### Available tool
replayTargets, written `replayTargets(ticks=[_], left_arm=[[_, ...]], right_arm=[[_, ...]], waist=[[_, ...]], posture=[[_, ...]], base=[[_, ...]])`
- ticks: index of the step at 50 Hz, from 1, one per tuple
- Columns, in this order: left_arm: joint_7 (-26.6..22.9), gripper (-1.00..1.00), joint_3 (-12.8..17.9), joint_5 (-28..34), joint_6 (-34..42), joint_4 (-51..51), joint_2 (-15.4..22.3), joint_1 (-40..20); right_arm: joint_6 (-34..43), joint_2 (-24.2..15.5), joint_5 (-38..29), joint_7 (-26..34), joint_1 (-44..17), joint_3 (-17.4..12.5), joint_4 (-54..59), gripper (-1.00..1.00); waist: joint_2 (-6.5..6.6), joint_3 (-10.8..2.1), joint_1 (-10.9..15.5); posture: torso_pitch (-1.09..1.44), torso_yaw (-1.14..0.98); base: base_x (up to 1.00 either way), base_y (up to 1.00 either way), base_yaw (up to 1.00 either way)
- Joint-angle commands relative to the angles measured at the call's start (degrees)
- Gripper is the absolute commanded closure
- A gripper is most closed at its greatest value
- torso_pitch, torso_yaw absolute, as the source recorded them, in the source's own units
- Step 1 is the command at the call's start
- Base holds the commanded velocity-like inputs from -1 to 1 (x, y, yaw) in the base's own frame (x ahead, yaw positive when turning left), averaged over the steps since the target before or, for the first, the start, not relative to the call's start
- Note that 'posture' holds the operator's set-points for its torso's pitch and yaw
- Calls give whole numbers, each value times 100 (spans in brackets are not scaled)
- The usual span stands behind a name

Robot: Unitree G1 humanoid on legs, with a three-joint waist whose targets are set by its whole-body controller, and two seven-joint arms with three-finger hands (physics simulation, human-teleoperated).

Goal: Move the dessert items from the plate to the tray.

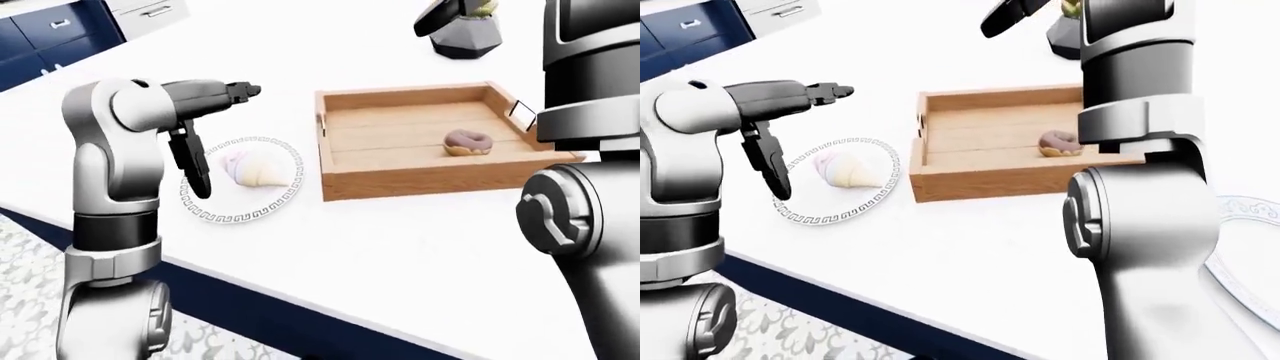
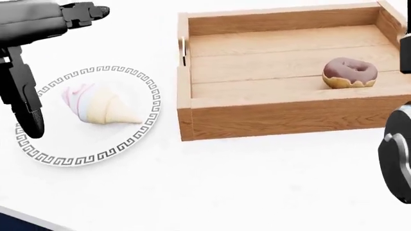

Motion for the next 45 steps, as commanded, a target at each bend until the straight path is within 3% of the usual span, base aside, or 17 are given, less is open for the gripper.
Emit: replayTargets(ticks=[1,21,22,34,35,45], left_arm=[[138,-100,67,95,-129,-62,16,-261],[567,-100,-161,306,-674,1142,-486,-702],[586,-91,-157,301,-675,1167,-521,-724],[589,-70,-194,333,-750,1320,-638,-766],[603,-61,-202,341,-760,1343,-645,-773],[625,-55,-234,382,-810,1336,-730,-730]], right_arm=[[-135,-53,-3,-66,-251,-26,-177,-100],[-166,-12,22,-110,-197,-31,-165,-100],[-174,-25,12,-100,-176,-19,-174,-100],[-87,-44,19,-75,-103,-27,-304,-100],[-78,-39,22,-66,-106,-27,-317,-100],[-95,-48,18,-78,-151,-29,-259,-100]], waist=[[-1,-194,7],[-16,-211,94],[-17,-211,97],[-18,-214,110],[-17,-216,112],[-21,-221,120]], posture=[[0,39],[0,39],[0,39],[0,39],[0,39],[0,39]], base=[[0,0,0],[0,0,0],[0,0,0],[0,0,0],[0,0,0],[0,0,0]])
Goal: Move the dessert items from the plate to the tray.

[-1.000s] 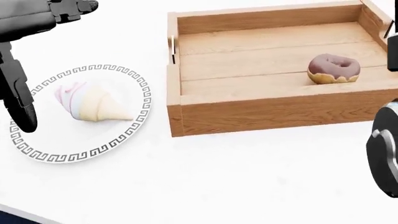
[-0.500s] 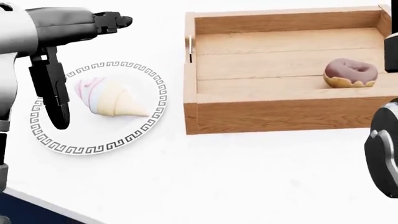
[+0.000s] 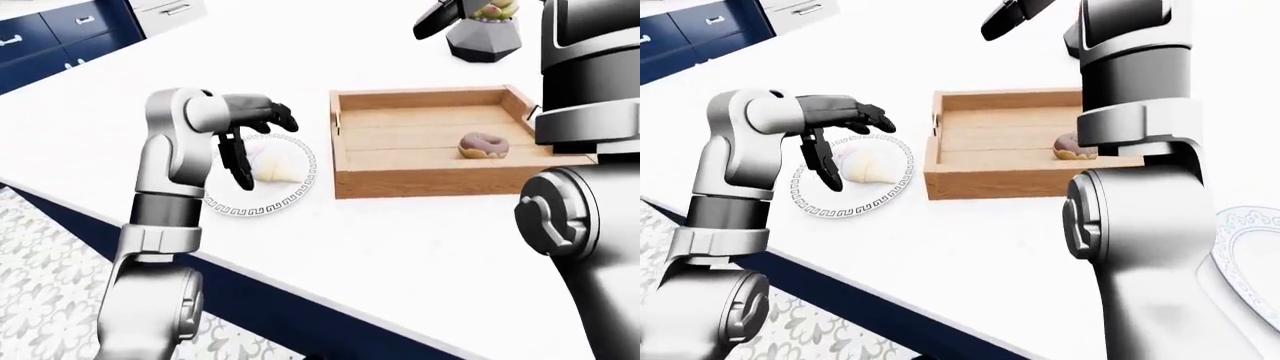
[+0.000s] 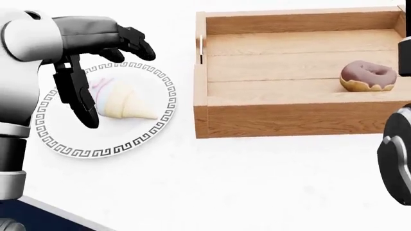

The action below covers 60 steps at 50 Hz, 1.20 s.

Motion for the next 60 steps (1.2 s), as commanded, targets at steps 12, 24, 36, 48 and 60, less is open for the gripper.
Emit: replayTargets(ticks=[12,24,36,48,60], left_arm=[[94,-48,77,16,-85,-191,43,-120],[78,-25,55,78,-82,-233,-40,43],[128,-5,54,95,-95,-207,-72,15],[78,39,62,119,-51,-294,-54,-31],[129,54,117,80,1,-184,50,-443]], right_arm=[[-176,-84,-36,-46,-220,-18,-206,-100],[-79,-66,-21,-8,-152,-41,-362,-100],[-90,-104,-44,0,-116,-32,-391,-100],[-101,-107,-34,-10,-196,-42,-330,-100],[-74,-106,-27,-24,-177,-48,-370,-100]], waist=[[-17,-195,23],[-30,-199,33],[-33,-203,39],[-29,-196,36],[-33,-182,39]], posture=[[0,39],[0,39],[0,39],[0,39],[0,39]], base=[[0,0,0],[0,0,0],[0,0,0],[0,0,0],[0,0,0]])
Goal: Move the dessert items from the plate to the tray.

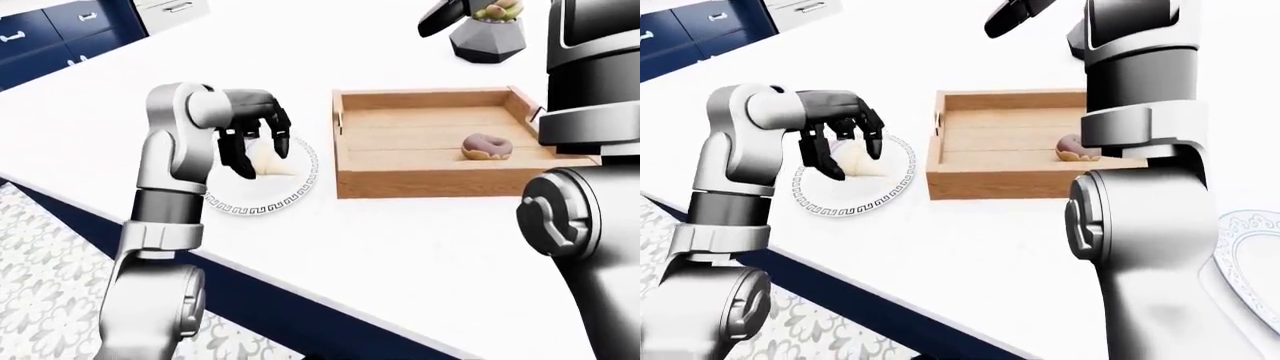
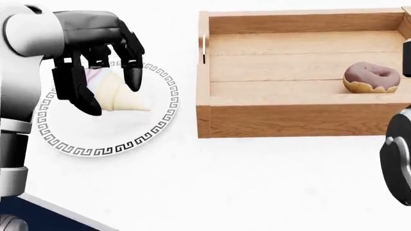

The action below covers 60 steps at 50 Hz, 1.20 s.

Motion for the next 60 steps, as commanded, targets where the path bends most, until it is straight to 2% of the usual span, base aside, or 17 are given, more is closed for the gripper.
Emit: replayTargets(ticks=[1,3,8,13,18,23,28,29,37,51,60], left_arm=[[155,55,107,-29,-7,-149,104,-396],[140,56,98,-59,-7,3,114,-597],[506,59,13,-170,-298,1463,128,-1801],[1177,62,-136,-208,-701,3341,-83,-3102],[1531,62,-155,-324,-882,4523,-491,-4094],[1757,63,-77,-485,-787,4851,-885,-4269],[1965,71,-69,-555,-725,4938,-1091,-4230],[2020,100,-101,-536,-781,4946,-1119,-4208],[2738,100,-98,-488,-376,5077,-1444,-4046],[3567,100,-19,-404,-343,5174,-1475,-4071],[4092,100,58,-380,-377,5208,-1665,-3927]], right_arm=[[-142,-54,-5,-71,-227,-23,-173,-100],[-137,-60,0,-96,-274,-32,-124,-100],[-107,-82,-5,-77,-368,-18,-120,-100],[-49,-178,-45,-10,-468,-24,-148,-100],[27,-294,-91,93,-627,-22,-166,-100],[153,-409,-164,230,-698,-27,-322,-100],[326,-502,-229,370,-614,-57,-615,-100],[355,-525,-248,395,-595,-60,-663,-100],[486,-560,-365,497,-655,-53,-808,-100],[647,-620,-446,626,-582,-100,-1043,-100],[712,-711,-526,756,-627,-95,-1132,-100]], waist=[[-1,-210,6],[-3,-203,4],[-10,-197,17],[-38,-185,33],[-65,-176,26],[-85,-140,23],[-95,-142,13],[-99,-144,10],[-121,-151,-16],[-147,-143,-107],[-169,-116,-236]], posture=[[0,39],[0,39],[0,39],[0,39],[0,39],[0,39],[0,39],[0,39],[0,39],[0,34],[0,29]], base=[[0,0,0],[0,0,0],[0,0,0],[0,0,0],[0,0,0],[0,0,0],[0,0,0],[0,0,0],[0,0,0],[0,0,0],[0,0,0]])
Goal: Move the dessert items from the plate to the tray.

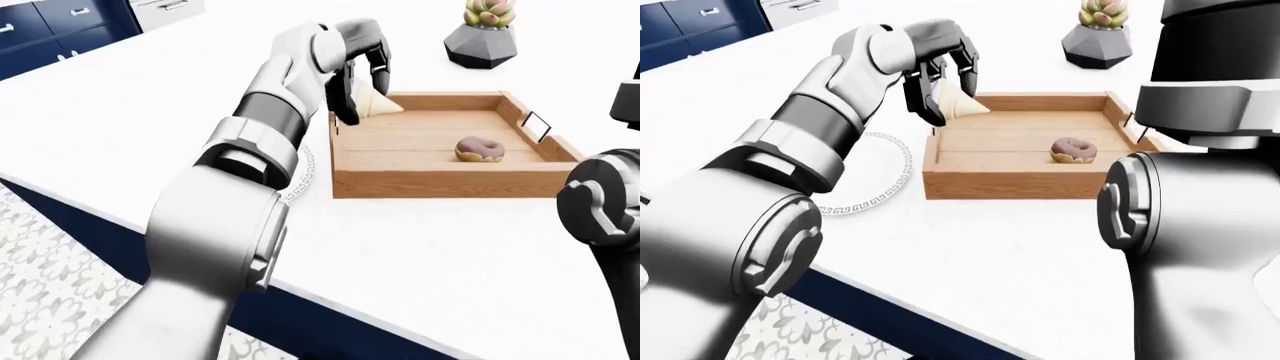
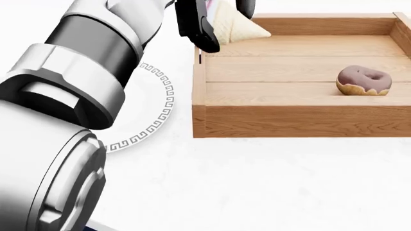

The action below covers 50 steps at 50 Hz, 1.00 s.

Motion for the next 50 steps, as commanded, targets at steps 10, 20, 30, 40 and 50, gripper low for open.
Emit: replayTargets(ticks=[10,20,30,40,50], left_arm=[[1030,100,112,21,-88,-178,-58,-14],[1133,100,150,124,-86,-156,-80,101],[1042,100,181,183,-96,-145,-120,110],[950,100,225,230,-98,-128,-37,223],[1177,100,281,321,58,-112,104,356]], right_arm=[[77,-85,-123,73,-88,-69,-439,-100],[204,-104,-144,135,76,-92,-674,-100],[287,-170,-195,238,84,-84,-780,-100],[321,-177,-214,258,129,-105,-842,-100],[410,-162,-235,275,226,-108,-992,-100]], waist=[[-52,-171,-198],[-46,-167,-429],[-44,-142,-693],[-32,-128,-1026],[-1,-119,-1395]], posture=[[0,24],[0,19],[0,14],[0,9],[0,9]], base=[[0,0,0],[0,0,0],[0,0,0],[0,0,0],[0,0,0]])
